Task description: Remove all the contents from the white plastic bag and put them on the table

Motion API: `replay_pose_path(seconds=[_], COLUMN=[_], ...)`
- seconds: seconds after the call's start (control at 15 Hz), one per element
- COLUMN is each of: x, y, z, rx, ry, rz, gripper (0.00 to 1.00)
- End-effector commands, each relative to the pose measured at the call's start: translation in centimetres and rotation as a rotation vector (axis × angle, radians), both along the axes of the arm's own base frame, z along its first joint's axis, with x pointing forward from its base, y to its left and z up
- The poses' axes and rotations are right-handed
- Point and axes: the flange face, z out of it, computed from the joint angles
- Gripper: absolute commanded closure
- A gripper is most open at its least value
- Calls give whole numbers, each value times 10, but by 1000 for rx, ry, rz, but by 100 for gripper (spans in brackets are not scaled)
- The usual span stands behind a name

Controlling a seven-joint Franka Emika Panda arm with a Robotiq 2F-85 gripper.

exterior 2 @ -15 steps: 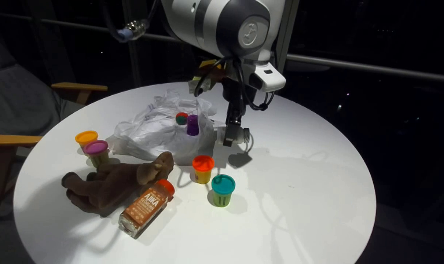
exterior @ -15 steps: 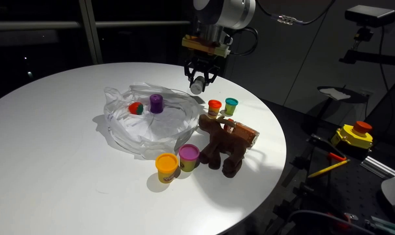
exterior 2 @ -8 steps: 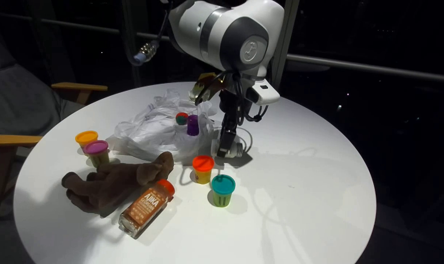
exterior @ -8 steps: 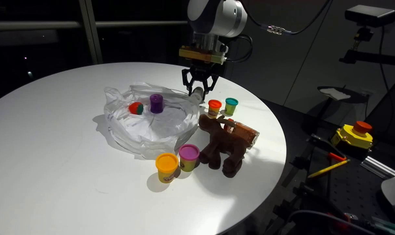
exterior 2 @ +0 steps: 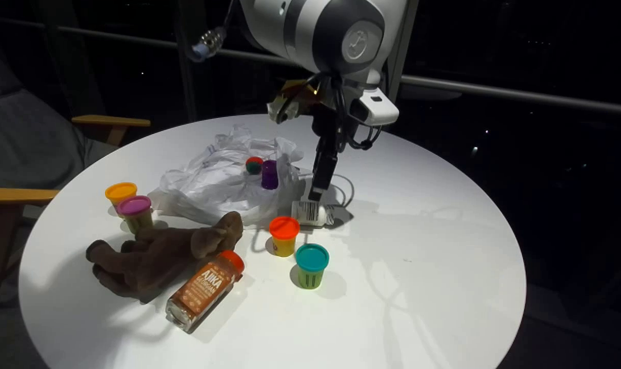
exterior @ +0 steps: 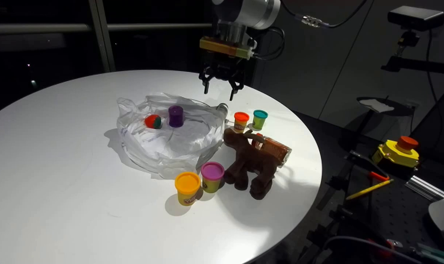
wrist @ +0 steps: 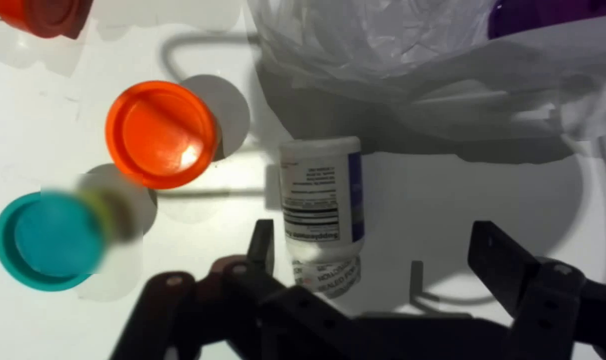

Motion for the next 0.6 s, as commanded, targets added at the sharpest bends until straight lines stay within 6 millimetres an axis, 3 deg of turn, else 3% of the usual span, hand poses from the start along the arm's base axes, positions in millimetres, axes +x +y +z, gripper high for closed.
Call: replay_pose_path(seconds=[0.0, 0.13, 0.27, 0.53], x=[-9, -8, -6, 1], y=[42, 81, 118, 165], z=[75, 104, 118, 91], rx=[19, 8, 1, 18], ry=[-95, -134, -153, -119], rz=[37, 104, 171, 269], gripper=[0, 0, 0, 0])
